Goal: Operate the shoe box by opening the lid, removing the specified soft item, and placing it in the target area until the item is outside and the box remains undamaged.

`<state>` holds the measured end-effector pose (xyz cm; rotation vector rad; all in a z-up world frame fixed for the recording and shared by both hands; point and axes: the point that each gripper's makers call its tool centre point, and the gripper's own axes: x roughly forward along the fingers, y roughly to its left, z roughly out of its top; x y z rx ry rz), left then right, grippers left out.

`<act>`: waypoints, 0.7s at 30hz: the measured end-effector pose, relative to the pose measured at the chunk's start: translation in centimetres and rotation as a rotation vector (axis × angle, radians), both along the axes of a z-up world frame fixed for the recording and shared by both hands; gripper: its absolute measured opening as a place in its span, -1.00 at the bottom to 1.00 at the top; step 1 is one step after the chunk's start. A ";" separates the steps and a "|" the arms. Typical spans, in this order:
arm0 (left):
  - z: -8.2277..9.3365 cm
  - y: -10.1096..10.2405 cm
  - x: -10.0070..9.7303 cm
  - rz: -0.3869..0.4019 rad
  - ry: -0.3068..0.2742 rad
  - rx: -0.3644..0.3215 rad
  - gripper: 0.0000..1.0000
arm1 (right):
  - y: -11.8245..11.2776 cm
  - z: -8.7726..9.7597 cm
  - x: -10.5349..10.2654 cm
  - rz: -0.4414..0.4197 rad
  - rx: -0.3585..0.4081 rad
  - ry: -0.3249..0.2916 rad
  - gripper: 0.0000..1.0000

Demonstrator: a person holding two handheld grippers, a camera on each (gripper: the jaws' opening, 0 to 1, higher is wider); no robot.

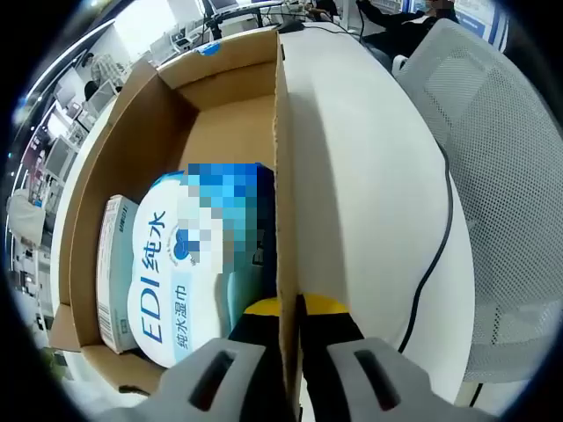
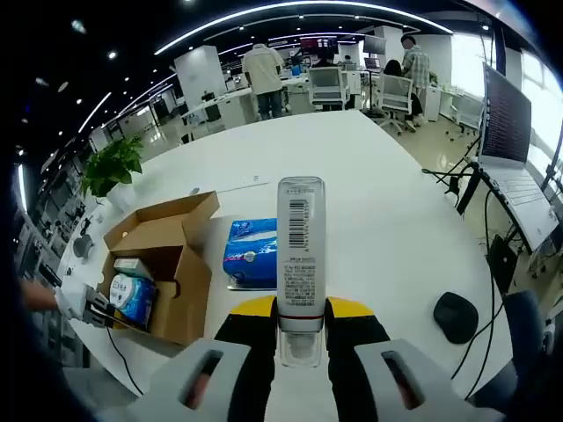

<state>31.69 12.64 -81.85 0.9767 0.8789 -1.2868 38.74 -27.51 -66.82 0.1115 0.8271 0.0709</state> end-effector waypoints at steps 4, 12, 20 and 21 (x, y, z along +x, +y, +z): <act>0.0 -0.1 0.0 -0.008 -0.010 -0.001 -0.97 | -1.0 -0.7 1.3 -0.014 0.011 0.013 -0.65; 0.0 -0.2 -0.1 -0.011 -0.012 -0.004 -0.97 | -3.4 -1.9 3.5 -0.059 0.029 0.029 -0.65; 0.1 -0.4 -0.2 -0.023 -0.017 -0.005 -0.98 | -3.6 -4.2 4.8 -0.024 -0.003 0.076 -0.65; 0.1 -0.4 -0.1 -0.016 -0.012 -0.004 -0.98 | -3.5 -4.3 5.1 -0.018 -0.004 0.078 -0.65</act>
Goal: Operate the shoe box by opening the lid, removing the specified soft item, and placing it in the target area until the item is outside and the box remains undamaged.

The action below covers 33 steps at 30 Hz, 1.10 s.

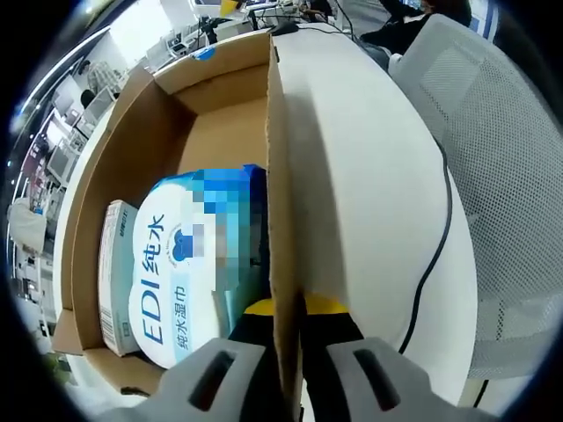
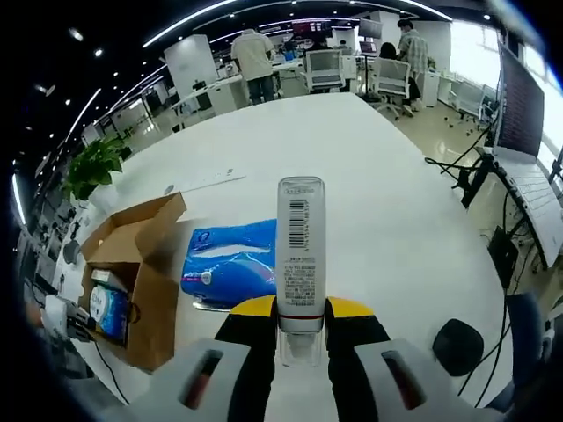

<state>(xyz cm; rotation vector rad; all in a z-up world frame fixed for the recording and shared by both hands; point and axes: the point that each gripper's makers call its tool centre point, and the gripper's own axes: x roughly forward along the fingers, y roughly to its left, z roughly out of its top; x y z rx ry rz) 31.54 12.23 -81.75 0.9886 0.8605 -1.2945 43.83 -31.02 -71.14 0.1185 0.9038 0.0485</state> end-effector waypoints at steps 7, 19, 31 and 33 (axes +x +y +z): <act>0.0 -0.1 0.0 0.003 0.004 -0.001 -0.98 | -0.3 -1.6 2.0 0.016 -0.006 0.029 -0.65; 0.0 0.0 0.0 0.005 0.004 -0.001 -0.97 | -1.2 -4.4 3.7 0.009 -0.004 0.104 -0.65; 0.0 0.0 0.0 0.008 0.004 -0.002 -0.97 | -1.1 -6.8 4.5 0.083 -0.069 0.177 -0.65; -0.1 0.1 0.0 0.010 0.006 -0.001 -0.97 | -1.1 -7.2 4.5 0.080 -0.063 0.189 -0.65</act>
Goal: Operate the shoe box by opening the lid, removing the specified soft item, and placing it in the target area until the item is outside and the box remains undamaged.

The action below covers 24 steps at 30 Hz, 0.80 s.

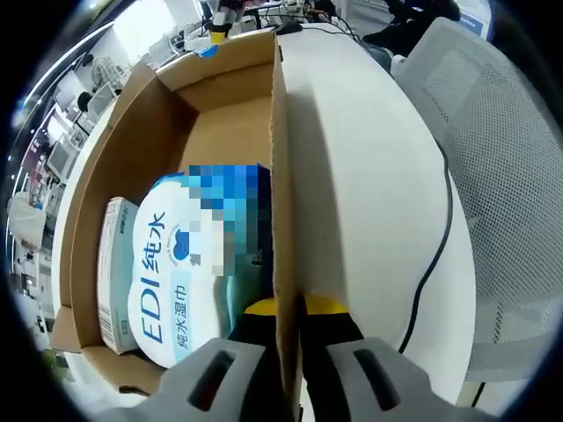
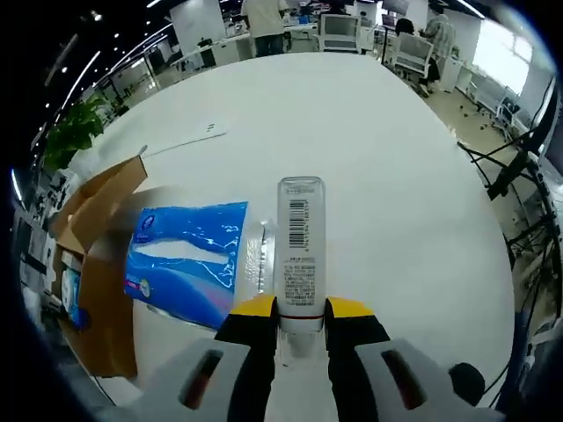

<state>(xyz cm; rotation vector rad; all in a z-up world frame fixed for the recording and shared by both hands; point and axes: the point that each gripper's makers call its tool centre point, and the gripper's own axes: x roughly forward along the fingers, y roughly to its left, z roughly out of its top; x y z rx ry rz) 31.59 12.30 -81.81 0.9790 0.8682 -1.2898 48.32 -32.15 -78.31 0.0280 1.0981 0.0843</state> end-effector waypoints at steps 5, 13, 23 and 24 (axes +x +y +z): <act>0.0 0.0 -0.1 0.004 0.000 0.000 -0.97 | 0.6 0.0 -0.2 -0.014 0.015 0.018 -0.65; 0.0 0.0 -0.2 0.006 0.001 -0.001 -0.97 | 2.3 0.2 -1.5 -0.012 0.012 0.048 -0.65; -0.2 0.1 -0.2 0.016 0.008 0.000 -0.97 | 1.2 -1.0 -1.1 0.033 -0.043 0.099 -0.64; -0.2 0.1 -0.2 0.017 0.009 0.000 -0.97 | 1.2 -1.1 -1.1 0.030 -0.039 0.102 -0.64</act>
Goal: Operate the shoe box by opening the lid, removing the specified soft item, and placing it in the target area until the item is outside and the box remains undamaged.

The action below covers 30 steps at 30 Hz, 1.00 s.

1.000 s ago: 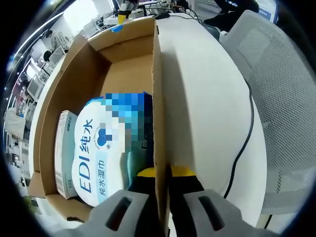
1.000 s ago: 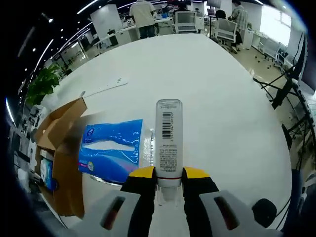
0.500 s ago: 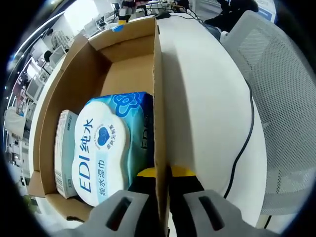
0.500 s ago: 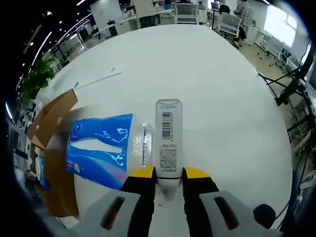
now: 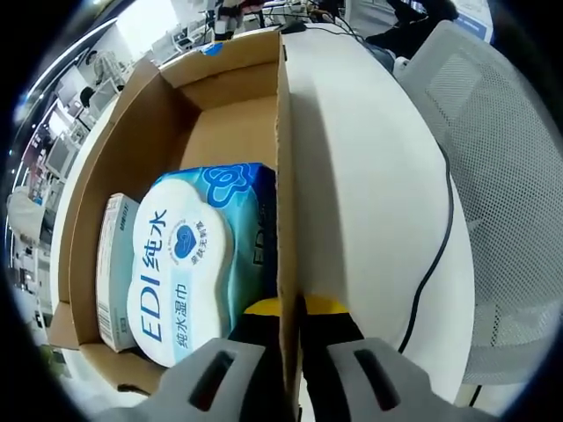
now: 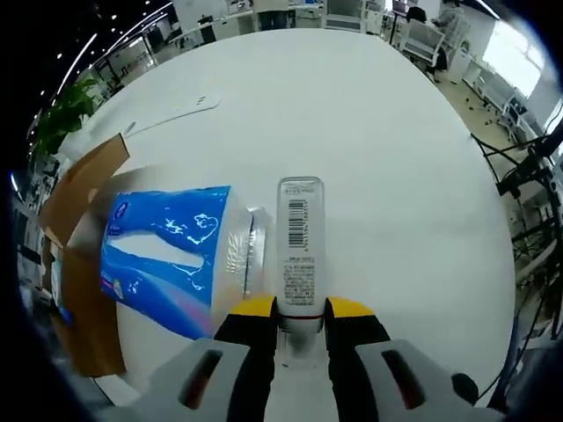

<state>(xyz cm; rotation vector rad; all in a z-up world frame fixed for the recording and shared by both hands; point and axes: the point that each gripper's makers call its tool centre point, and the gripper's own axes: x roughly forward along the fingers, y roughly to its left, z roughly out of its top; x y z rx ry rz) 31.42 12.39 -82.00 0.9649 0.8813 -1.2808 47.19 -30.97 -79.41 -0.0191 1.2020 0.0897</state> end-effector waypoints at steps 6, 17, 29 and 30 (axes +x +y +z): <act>0.0 0.0 0.0 0.008 0.001 0.001 -0.97 | -0.2 -1.3 0.8 0.013 0.002 0.020 -0.64; 0.1 0.0 0.1 0.009 0.004 0.001 -0.97 | -1.9 -2.3 2.7 -0.013 0.010 0.009 -0.62; 0.1 0.0 0.2 0.007 0.003 0.001 -0.97 | -2.7 -2.4 2.4 -0.089 0.034 0.013 -0.63; 0.1 0.0 0.2 0.008 0.003 0.001 -0.97 | -2.5 -2.3 2.2 -0.095 0.039 0.012 -0.62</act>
